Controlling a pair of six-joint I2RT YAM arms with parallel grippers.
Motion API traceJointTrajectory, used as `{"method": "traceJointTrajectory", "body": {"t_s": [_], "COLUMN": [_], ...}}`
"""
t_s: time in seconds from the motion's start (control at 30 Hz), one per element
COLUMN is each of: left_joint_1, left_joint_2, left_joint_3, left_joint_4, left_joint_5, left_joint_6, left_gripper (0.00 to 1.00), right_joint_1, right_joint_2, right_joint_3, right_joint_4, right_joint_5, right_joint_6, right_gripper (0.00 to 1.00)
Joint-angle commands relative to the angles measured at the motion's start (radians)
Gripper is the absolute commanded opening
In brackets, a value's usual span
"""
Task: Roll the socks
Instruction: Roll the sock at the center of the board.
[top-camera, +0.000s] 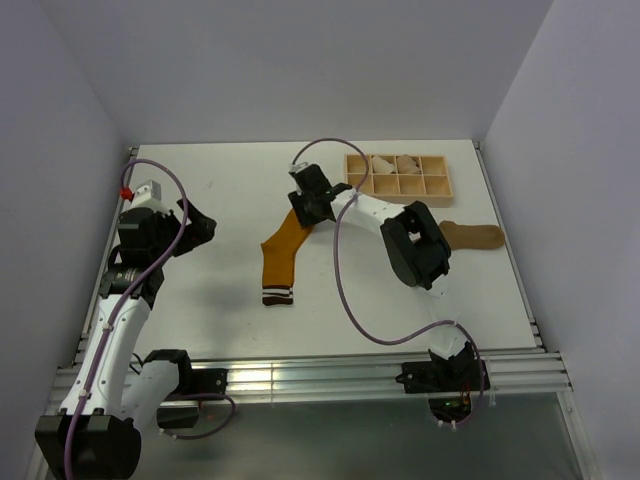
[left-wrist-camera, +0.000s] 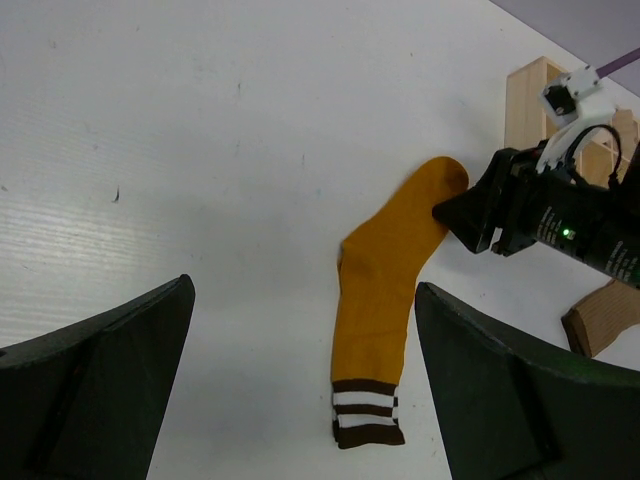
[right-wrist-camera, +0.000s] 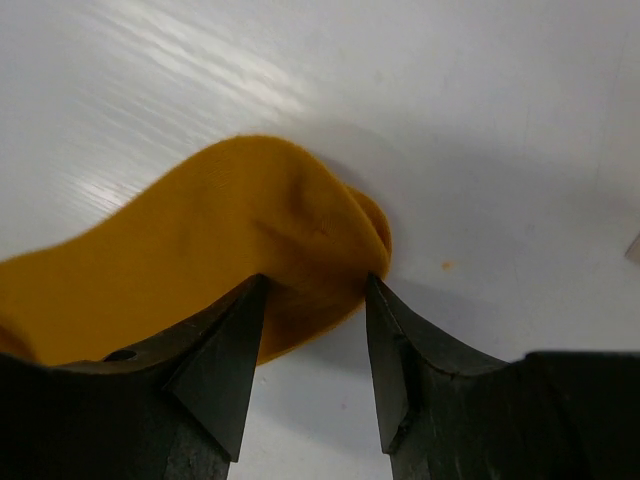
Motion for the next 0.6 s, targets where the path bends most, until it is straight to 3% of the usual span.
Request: {"method": "traceJointTrajectory", "body": {"t_s": [0.0, 0.27, 0.57], "left_joint_1": [0.002, 0.004, 0.002], "left_joint_2": [-0.006, -0.003, -0.002], "left_joint_3": [-0.006, -0.006, -0.003], "left_joint_4": [0.04, 0.04, 0.031], "left_joint_5": [0.022, 0.02, 0.01], "left_joint_6": [0.004, 0.002, 0.002], "left_gripper": [0.98, 0.98, 0.98], "right_joint_1": [0.002, -0.015, -0.027], "right_joint_2": [-0.06, -0.17, -0.379], "right_joint_3": [-0.082, -0.321, -0.464], "right_joint_4": [-0.03, -0.036, -0.029], "right_joint_5": [0.093, 0.191, 0.274], "right_joint_6": [0.067, 0.193, 0.239], "right_gripper": [0.52, 0.48, 0.47]}}
